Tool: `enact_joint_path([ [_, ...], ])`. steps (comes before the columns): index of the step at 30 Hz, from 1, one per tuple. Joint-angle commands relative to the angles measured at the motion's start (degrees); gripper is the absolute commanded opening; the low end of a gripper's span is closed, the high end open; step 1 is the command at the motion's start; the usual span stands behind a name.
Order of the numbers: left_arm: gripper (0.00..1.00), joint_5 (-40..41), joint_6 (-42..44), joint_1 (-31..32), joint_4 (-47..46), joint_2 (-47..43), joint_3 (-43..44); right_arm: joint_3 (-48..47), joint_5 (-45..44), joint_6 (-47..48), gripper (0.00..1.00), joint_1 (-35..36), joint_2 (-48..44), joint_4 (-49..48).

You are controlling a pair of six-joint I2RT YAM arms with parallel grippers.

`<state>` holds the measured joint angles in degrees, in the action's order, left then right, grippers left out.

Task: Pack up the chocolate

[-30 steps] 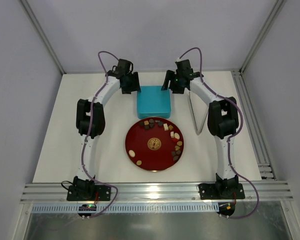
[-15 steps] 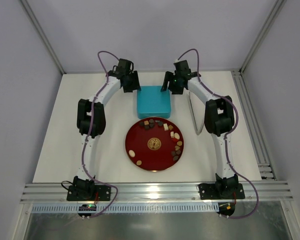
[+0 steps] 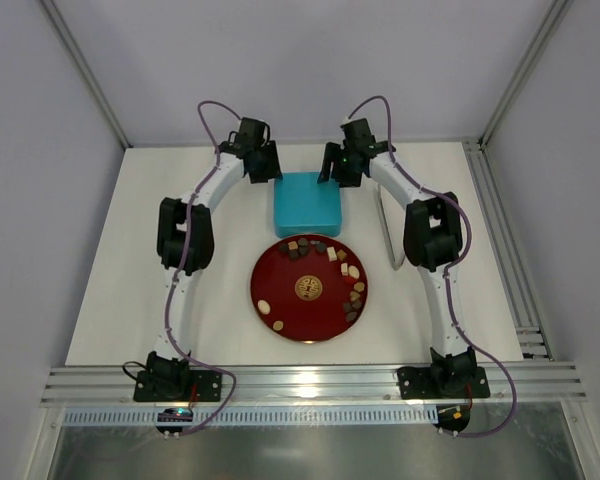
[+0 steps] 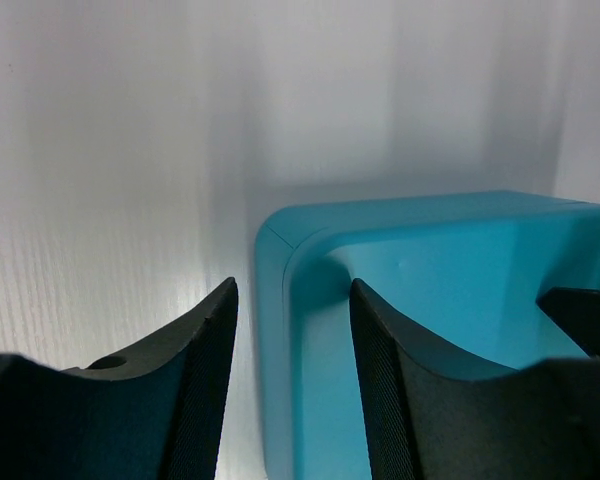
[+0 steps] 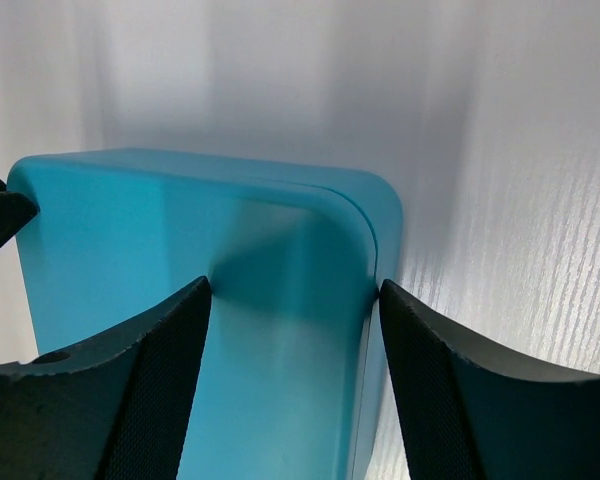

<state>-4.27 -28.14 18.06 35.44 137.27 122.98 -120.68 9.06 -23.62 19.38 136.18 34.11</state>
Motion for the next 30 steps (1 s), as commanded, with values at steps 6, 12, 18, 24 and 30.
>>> enact_joint_path([
  [6,0.47,6.8,3.9,0.4,11.9,8.0,-4.3,-2.3,-1.6,0.9,0.66,0.3,2.4,3.7],
  [12,0.46,7.0,4.3,0.6,12.5,7.7,-4.5,-4.7,-3.3,0.9,0.64,0.3,5.1,9.3],
  [18,0.46,7.5,4.6,0.5,13.7,6.9,-4.8,-3.0,-4.3,1.6,0.6,0.0,5.9,11.8],
  [24,0.47,8.4,4.8,0.5,15.4,6.1,-4.8,2.6,-1.9,0.8,0.54,-0.7,4.3,8.4],
  [30,0.47,9.0,4.9,0.6,17.6,5.4,-4.0,8.6,1.9,-0.6,0.5,-3.4,2.4,4.7],
])
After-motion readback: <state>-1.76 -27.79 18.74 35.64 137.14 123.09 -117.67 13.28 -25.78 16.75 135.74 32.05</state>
